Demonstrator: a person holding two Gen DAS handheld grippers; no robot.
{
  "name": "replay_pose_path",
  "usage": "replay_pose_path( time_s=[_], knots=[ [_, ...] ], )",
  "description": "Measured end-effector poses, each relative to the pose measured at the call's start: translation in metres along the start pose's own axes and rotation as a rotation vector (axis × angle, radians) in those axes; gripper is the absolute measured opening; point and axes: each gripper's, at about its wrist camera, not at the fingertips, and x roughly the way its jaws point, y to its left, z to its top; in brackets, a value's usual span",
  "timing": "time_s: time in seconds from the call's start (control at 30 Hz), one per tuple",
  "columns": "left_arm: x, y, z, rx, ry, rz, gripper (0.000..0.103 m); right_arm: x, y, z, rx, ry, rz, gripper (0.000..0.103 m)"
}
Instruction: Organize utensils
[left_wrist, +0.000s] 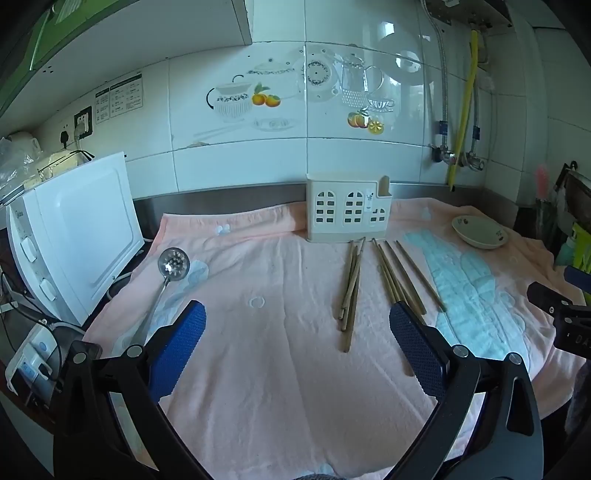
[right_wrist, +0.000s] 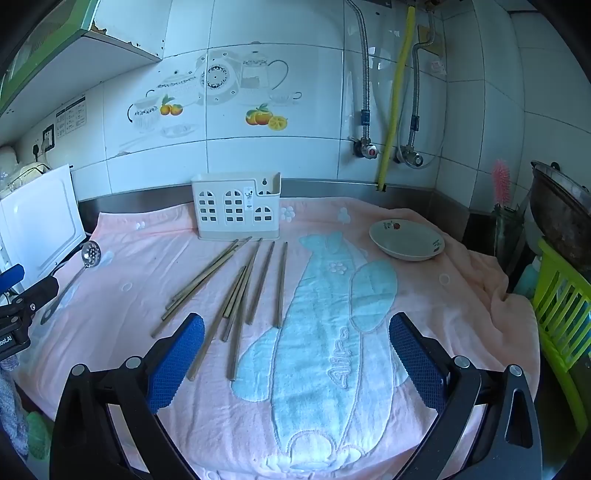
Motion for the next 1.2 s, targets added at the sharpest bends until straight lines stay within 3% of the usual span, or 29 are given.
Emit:
replay_pose_path(
  time_s=[0.23,1.2],
  knots=[
    [-0.004,0.000,0.001,0.003,-0.020,-0.003,0.098,-0.010,-0.014,-0.001,0.004,-0.010,-0.004,0.097],
    [-0.010,-0.005,0.005,0.018,-0.049,0.005,0.098,-0.010,-0.006,0.000,0.001,-0.027,-0.005,0.097]
  ],
)
